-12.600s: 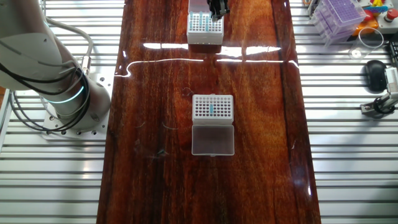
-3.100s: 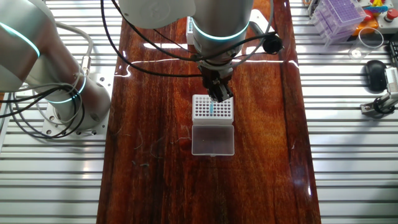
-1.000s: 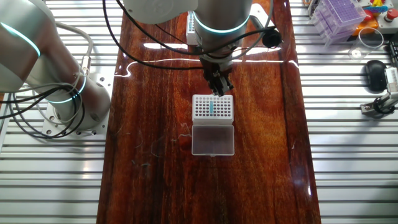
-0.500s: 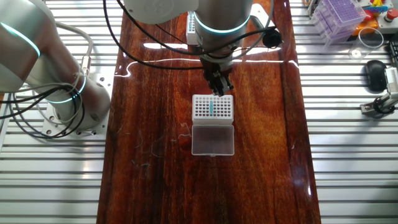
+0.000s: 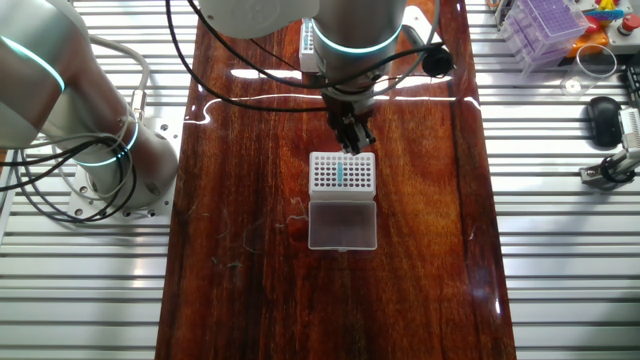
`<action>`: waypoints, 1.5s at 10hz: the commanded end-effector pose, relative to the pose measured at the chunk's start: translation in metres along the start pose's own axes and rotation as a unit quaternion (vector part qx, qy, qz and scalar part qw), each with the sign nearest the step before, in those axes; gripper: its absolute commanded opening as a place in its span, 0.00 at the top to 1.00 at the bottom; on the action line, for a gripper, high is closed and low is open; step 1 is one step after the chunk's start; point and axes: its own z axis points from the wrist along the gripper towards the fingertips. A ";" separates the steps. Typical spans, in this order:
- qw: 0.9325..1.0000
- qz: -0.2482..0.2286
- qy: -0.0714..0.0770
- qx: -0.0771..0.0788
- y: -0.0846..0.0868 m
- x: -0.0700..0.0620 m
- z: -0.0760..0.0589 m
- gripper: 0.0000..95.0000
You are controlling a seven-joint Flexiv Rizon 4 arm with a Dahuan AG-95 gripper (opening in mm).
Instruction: Transfer all medium pipette tips from one holder to another
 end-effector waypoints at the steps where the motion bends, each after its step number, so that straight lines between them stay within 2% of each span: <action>1: 1.000 0.000 0.000 0.000 0.000 0.000 0.000 0.80; 3: 1.000 0.000 0.000 0.000 0.000 0.000 0.000 0.80; 4: 0.999 -0.040 0.014 -0.007 -0.029 0.040 -0.020 0.80; 8: 1.000 -0.019 0.021 -0.006 -0.004 0.026 -0.025 0.80; 11: 1.000 -0.013 0.021 -0.009 0.001 0.023 -0.025 0.80; 14: 1.000 0.007 0.018 -0.011 0.017 0.005 -0.020 0.80; 15: 1.000 0.023 0.018 -0.011 0.033 -0.008 -0.019 0.80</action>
